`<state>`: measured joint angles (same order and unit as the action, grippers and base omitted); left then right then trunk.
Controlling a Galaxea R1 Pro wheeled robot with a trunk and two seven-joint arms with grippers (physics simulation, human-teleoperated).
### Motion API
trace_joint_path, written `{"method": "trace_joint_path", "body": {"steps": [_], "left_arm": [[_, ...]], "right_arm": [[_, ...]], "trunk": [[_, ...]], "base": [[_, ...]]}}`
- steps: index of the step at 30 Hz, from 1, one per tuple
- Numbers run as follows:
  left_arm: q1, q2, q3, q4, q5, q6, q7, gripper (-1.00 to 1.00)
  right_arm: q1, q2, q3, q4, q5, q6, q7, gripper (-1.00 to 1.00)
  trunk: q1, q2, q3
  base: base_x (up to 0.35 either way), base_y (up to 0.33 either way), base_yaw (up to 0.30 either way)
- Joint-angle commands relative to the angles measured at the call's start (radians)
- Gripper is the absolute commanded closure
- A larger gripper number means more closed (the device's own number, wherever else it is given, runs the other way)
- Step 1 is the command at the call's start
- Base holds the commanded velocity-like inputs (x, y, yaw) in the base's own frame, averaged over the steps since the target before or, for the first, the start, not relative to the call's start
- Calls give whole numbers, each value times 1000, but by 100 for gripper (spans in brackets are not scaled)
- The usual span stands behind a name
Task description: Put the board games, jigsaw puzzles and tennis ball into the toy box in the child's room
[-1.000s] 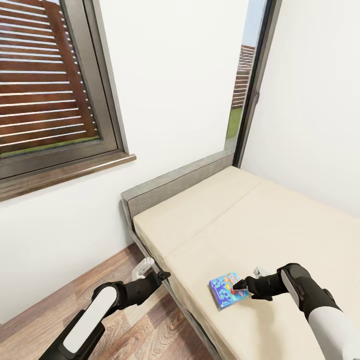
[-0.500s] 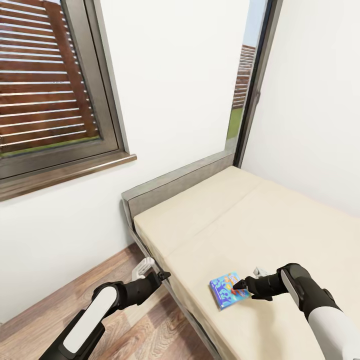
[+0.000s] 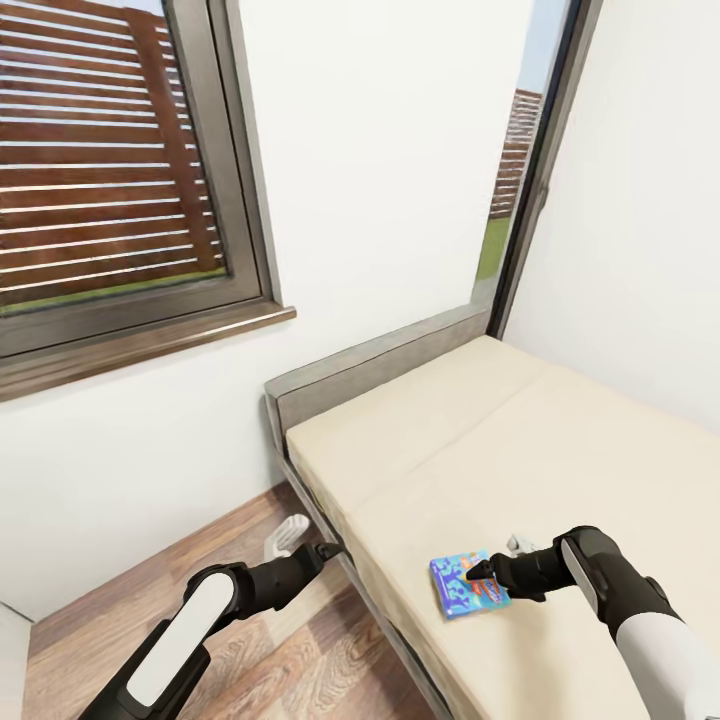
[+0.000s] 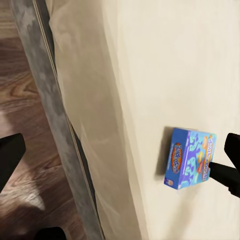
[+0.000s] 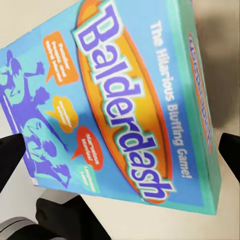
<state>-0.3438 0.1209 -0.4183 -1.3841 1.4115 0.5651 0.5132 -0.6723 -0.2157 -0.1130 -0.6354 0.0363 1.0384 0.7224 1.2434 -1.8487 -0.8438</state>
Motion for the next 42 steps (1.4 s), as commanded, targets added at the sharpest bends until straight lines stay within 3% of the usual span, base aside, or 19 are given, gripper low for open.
{"method": "trace_joint_path", "body": {"steps": [1,29,42], "left_arm": [[-1,1,-2,-1,10,-2,10,-100],[-1,2,-2,-1,10,-1,8,-100],[-1,2,-2,-1,10,-1,8,-100]], "right_arm": [[0,1,-4,0,-16,2,6,-100],[0,1,-4,-4,-16,1,7,-100],[0,1,-4,-8,-16,1,8,-100]], "trunk": [[0,0,-1],[0,0,-1],[0,0,-1]], "base": [[0,0,71],[0,0,16],[0,0,184]]}}
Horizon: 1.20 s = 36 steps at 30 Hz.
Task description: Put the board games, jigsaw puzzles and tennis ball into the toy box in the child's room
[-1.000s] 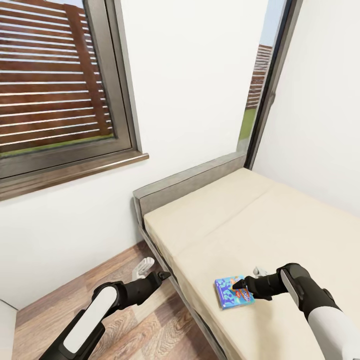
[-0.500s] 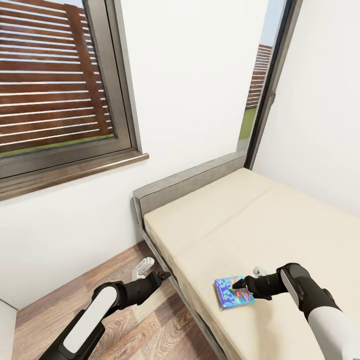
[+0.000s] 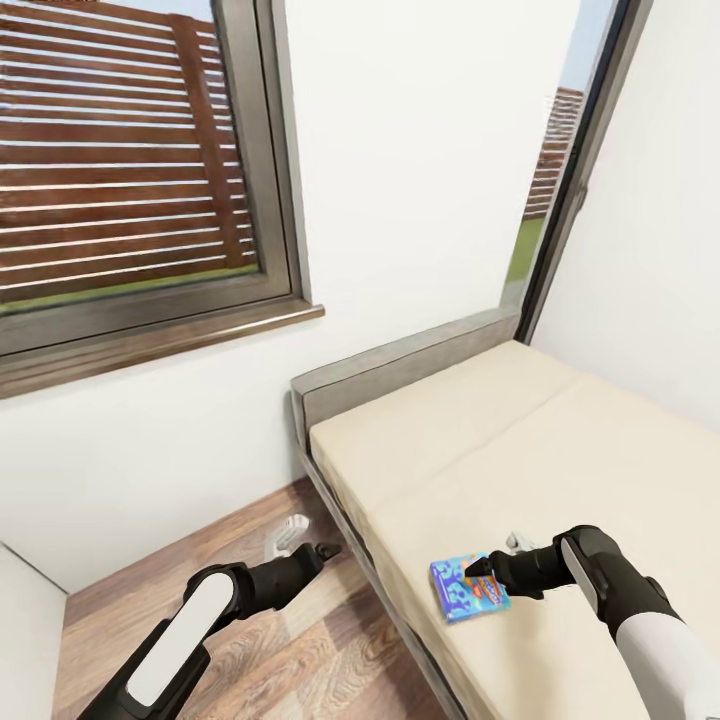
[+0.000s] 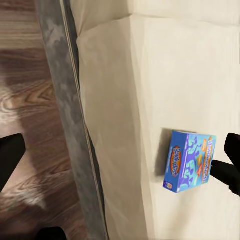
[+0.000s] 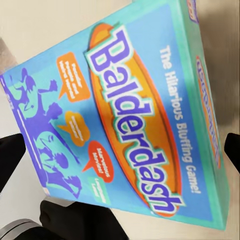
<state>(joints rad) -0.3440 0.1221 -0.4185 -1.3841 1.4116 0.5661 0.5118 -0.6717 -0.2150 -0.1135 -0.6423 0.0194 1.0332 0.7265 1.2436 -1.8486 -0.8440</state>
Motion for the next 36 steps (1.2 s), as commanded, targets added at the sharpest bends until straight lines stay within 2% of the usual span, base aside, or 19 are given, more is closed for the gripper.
{"method": "trace_joint_path", "body": {"steps": [1,11,36], "left_arm": [[-1,1,-2,-1,10,-2,10,-100],[-1,1,-2,-1,10,-2,10,-100],[-1,0,-2,-1,10,-3,11,-100]], "right_arm": [[0,0,-3,-1,1,7,4,-100],[0,0,-3,-2,1,7,5,-100],[0,-1,-4,-2,1,7,4,-100]], "trunk": [[0,0,-1],[0,0,-1],[0,0,-1]], "base": [[0,0,256],[0,0,154],[0,0,22]]}}
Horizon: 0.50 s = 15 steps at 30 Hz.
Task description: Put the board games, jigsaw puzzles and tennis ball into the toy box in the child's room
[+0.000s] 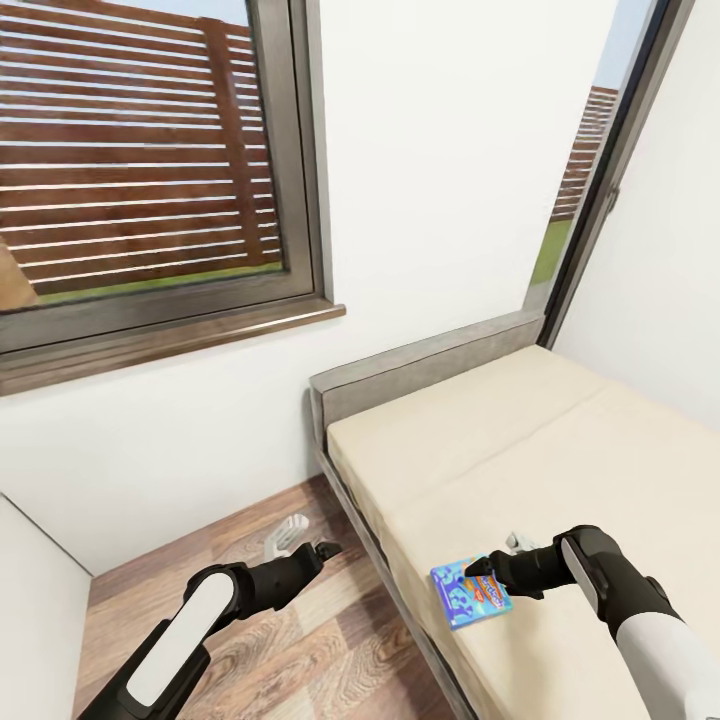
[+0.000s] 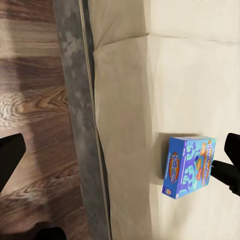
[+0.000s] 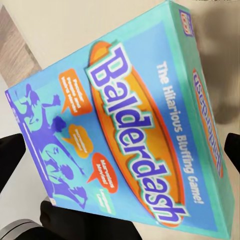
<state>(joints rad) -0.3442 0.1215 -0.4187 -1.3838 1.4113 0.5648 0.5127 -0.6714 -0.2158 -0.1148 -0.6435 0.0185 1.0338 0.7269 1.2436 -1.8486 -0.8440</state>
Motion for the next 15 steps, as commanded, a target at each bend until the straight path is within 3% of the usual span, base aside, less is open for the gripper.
{"method": "trace_joint_path", "body": {"steps": [1,7,15], "left_arm": [[-1,1,-2,-1,10,-2,10,-100],[-1,0,-2,-1,10,-2,10,-100],[-1,0,-2,-1,10,-1,10,-100]], "right_arm": [[0,0,-3,-1,1,6,3,-100],[0,-1,-3,0,1,6,3,-100],[0,-2,-3,3,3,6,3,-100]], "trunk": [[0,0,-1],[0,0,-1],[0,0,-1]], "base": [[0,0,116],[0,0,146],[0,0,61]]}}
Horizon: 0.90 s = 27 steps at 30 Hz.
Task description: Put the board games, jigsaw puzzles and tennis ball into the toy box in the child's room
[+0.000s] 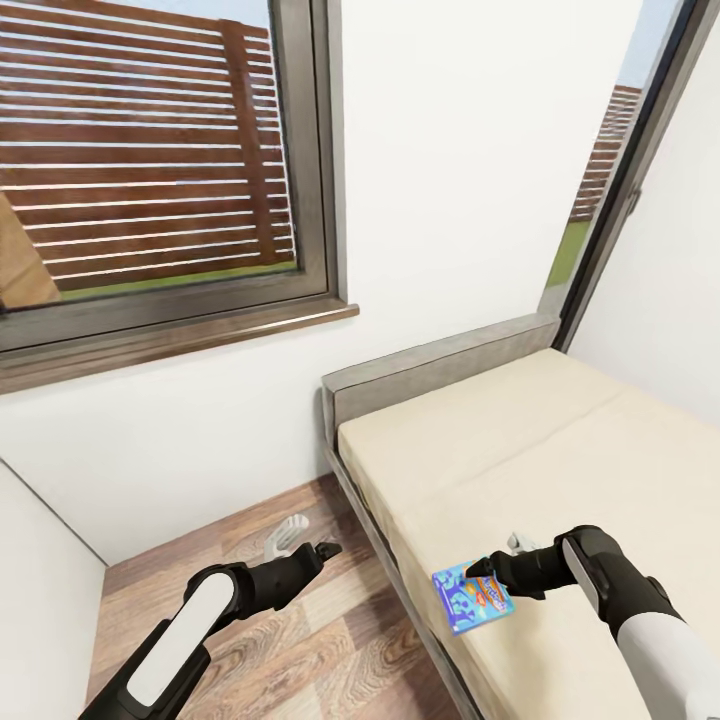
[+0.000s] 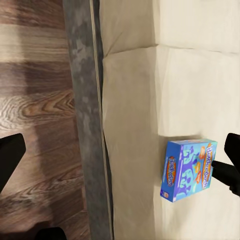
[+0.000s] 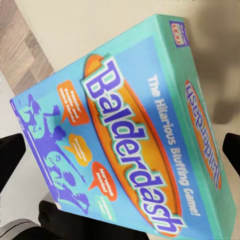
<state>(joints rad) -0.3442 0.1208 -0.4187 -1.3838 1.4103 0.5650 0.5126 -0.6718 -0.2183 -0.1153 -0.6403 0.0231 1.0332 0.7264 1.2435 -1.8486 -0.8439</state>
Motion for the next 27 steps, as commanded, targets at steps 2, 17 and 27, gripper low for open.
{"method": "trace_joint_path", "body": {"steps": [2,17,27], "left_arm": [[-1,1,-2,-1,10,-2,10,-100],[-1,0,-2,-1,10,-2,10,-100],[-1,0,-2,-1,10,-2,10,-100]], "right_arm": [[0,0,-3,0,-2,6,4,-100],[0,-1,-3,1,-2,7,4,-100],[0,-1,-3,1,-2,6,4,-100]], "trunk": [[0,0,-1],[0,0,-1],[0,0,-1]], "base": [[0,0,25],[0,0,8],[0,0,1]]}}
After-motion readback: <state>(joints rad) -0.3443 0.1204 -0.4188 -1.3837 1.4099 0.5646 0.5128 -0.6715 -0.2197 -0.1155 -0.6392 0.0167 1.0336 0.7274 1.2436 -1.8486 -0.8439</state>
